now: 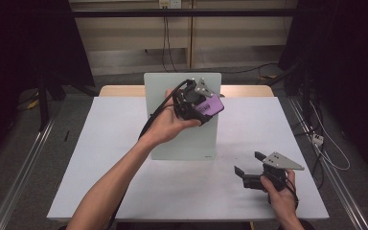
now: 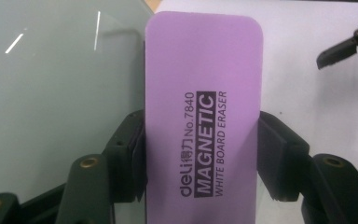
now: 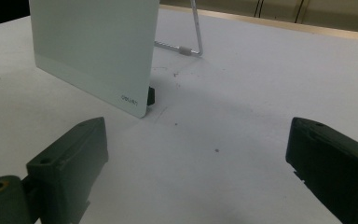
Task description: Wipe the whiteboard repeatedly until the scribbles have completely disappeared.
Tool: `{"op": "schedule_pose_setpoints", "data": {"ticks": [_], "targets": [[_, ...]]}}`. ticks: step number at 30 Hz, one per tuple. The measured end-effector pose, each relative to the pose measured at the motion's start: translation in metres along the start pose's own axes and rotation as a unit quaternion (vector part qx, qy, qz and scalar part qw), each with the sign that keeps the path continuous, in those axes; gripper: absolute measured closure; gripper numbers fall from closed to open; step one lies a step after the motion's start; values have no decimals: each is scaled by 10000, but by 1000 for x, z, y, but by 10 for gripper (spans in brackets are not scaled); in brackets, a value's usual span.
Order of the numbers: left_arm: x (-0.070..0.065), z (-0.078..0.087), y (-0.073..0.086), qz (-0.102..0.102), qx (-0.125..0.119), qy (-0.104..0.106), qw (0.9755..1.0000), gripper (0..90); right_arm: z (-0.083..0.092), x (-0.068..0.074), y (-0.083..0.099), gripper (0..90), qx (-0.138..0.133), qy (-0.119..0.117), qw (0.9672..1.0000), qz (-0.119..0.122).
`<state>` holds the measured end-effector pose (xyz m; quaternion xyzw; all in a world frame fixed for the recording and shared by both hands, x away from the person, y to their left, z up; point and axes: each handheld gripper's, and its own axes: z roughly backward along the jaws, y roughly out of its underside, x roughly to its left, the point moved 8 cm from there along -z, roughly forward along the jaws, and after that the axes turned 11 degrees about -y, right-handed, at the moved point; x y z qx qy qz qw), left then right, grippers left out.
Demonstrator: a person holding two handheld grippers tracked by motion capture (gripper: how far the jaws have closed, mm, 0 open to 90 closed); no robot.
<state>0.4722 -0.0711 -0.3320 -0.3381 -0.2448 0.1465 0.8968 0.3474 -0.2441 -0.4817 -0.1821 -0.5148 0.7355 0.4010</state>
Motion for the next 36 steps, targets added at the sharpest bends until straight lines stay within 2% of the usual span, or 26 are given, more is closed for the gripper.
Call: {"op": "schedule_pose_setpoints", "data": {"ticks": [5,9,11,13,19,27,32,36], "targets": [[17,11,-8,104,-134,-161,9997,411,0,0,0,56,-6,2,10000,13],[31,21,-12,295,-288,-233,9989,411,1,-1,0,57,-6,7,10000,8],[35,24,-15,390,-371,-263,9982,411,0,0,0,57,-1,3,10000,0],[36,25,-16,375,-396,-312,9980,411,0,0,0,57,-3,-12,10000,-4],[27,18,-13,181,-289,-316,9989,410,0,0,0,57,0,-6,10000,-3],[8,6,4,-76,-86,-134,9998,410,1,0,0,57,-13,-7,10000,7],[-1,1,16,-126,-15,-22,9999,410,0,0,0,57,-3,1,10000,-4],[-3,0,20,-100,-35,10,9999,410,0,0,0,57,-1,3,10000,-18]]}}
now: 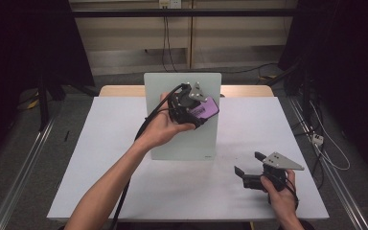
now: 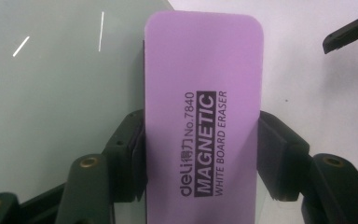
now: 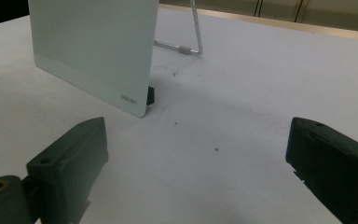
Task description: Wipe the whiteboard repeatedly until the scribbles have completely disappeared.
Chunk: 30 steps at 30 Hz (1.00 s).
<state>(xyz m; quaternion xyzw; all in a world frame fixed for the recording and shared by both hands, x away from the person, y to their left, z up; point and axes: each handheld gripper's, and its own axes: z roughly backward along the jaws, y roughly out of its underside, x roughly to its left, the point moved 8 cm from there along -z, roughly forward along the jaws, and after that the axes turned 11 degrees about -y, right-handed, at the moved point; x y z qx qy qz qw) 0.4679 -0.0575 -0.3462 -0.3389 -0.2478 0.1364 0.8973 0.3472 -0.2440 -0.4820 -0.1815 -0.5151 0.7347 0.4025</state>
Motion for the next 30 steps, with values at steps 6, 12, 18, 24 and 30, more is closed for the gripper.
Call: {"op": "schedule_pose_setpoints", "data": {"ticks": [6,12,18,24,30], "targets": [[4,4,1,20,16,-40,10000,410,0,-1,0,57,-2,10,10000,22],[20,17,2,211,-215,-324,9990,410,1,-1,0,57,-4,7,10000,27],[32,28,10,379,-253,-360,9983,410,0,0,0,58,3,4,10000,7],[29,32,21,433,-300,-294,9982,410,-1,0,0,58,15,12,10000,2],[15,32,33,335,-268,-158,9990,410,-1,-1,0,58,18,36,10000,-35]]}}
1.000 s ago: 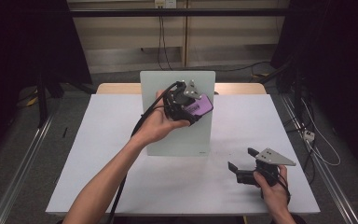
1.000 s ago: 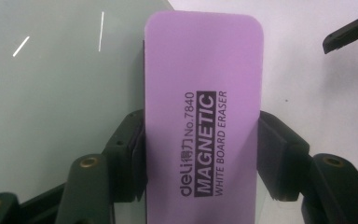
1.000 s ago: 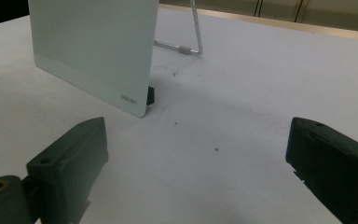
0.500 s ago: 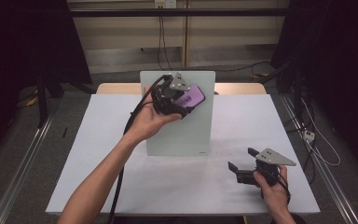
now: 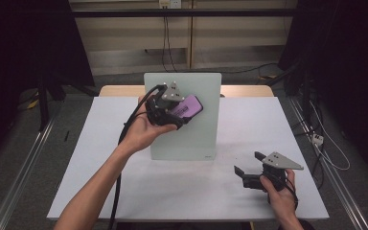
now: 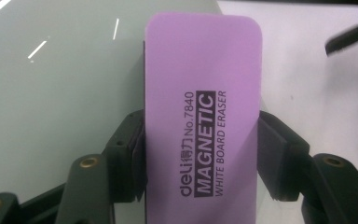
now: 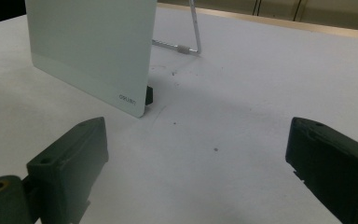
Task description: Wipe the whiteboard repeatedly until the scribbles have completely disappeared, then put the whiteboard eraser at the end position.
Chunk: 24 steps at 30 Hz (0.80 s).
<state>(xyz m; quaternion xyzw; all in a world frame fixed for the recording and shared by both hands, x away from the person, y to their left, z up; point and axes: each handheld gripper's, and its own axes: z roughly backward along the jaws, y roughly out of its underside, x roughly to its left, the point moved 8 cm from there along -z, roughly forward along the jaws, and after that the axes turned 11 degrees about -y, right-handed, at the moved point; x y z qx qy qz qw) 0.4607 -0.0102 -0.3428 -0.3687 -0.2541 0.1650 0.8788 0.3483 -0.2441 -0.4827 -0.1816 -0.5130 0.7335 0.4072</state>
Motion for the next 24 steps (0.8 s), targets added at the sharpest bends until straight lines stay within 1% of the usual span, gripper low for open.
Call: {"op": "schedule_pose_setpoints", "data": {"ticks": [2,6,10,12,17,18,21,24], "targets": [[-5,1,4,-13,0,78,10000,410,0,-1,0,57,-3,20,10000,-5],[-10,5,13,20,-22,167,9999,410,-1,0,-1,57,2,31,10000,-9],[-11,9,21,75,-32,222,9997,410,-3,0,-1,58,7,29,10000,13],[-11,10,25,153,-53,259,9995,410,-2,0,0,58,16,29,10000,25],[-14,11,36,203,35,300,9993,410,0,0,0,58,-6,23,10000,-24],[-15,11,38,232,29,319,9992,410,0,0,0,58,-1,18,10000,4],[-17,11,43,290,18,330,9990,410,0,0,0,58,0,10,10000,1],[-19,11,45,326,-9,408,9986,410,0,0,0,58,1,5,10000,1]]}}
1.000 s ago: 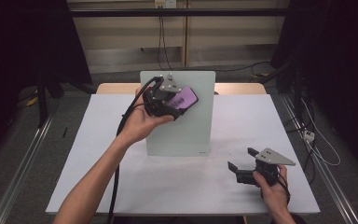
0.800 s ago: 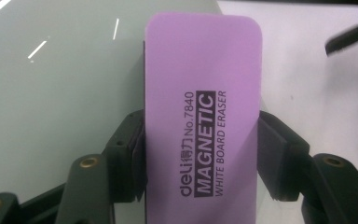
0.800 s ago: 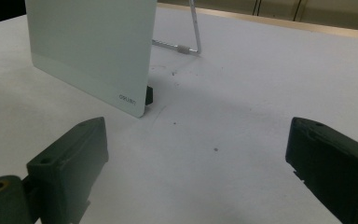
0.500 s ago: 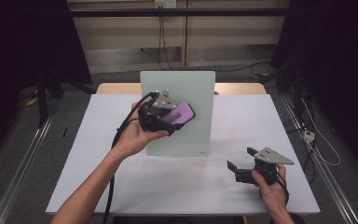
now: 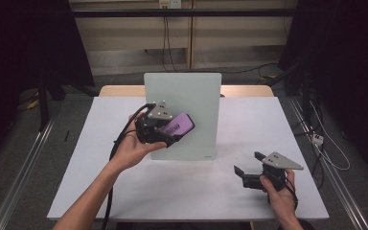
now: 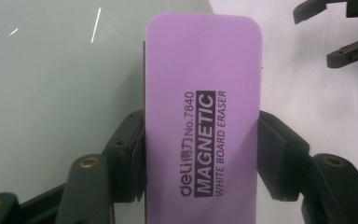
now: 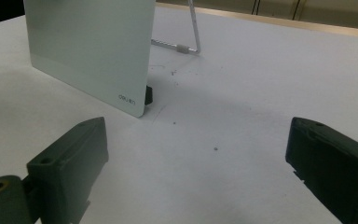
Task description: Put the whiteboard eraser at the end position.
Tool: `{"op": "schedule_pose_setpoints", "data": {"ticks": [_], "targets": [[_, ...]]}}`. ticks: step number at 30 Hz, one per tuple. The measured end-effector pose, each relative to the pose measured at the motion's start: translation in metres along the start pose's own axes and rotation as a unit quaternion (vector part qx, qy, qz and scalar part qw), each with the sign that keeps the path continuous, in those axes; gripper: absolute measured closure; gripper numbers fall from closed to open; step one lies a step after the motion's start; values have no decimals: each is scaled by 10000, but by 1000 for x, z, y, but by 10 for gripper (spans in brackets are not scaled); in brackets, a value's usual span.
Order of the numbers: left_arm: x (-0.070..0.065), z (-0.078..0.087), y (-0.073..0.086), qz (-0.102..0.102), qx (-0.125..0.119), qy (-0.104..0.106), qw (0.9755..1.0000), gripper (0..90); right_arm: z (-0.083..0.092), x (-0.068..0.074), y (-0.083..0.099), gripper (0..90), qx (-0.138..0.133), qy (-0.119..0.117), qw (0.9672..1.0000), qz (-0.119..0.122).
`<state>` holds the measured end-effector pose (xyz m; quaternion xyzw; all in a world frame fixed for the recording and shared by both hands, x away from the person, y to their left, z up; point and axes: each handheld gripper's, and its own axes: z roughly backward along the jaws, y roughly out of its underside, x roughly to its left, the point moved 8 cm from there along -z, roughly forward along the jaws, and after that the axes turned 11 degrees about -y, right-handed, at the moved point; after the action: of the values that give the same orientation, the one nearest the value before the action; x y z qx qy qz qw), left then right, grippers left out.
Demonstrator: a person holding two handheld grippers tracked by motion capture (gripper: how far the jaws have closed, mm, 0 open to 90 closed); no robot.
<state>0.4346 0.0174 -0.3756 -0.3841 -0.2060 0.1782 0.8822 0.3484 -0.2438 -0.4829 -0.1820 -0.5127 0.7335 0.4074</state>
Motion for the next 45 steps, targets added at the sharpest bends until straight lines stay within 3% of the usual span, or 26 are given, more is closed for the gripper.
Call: {"op": "schedule_pose_setpoints", "data": {"ticks": [10,22,23,25,28,29,33,45], "targets": [[-6,0,9,29,90,254,9996,410,-3,-1,0,58,21,54,10000,-36],[-17,5,31,-15,331,364,9988,410,-3,-1,0,58,30,20,10000,-12],[-16,5,33,-47,432,264,9987,410,-3,-1,1,58,44,29,10000,-32],[-18,4,35,-4,402,377,9985,410,-3,-1,0,58,26,36,10000,-34],[-21,4,37,31,477,452,9978,410,-2,-2,0,58,12,29,10000,-9],[-20,5,38,3,559,364,9978,410,-3,-2,0,58,18,13,10000,12],[-25,5,41,104,532,515,9972,410,-6,-1,-1,58,12,-54,10000,12],[-42,-6,54,-35,809,722,9941,410,-4,0,-1,58,-13,-76,10000,15]]}}
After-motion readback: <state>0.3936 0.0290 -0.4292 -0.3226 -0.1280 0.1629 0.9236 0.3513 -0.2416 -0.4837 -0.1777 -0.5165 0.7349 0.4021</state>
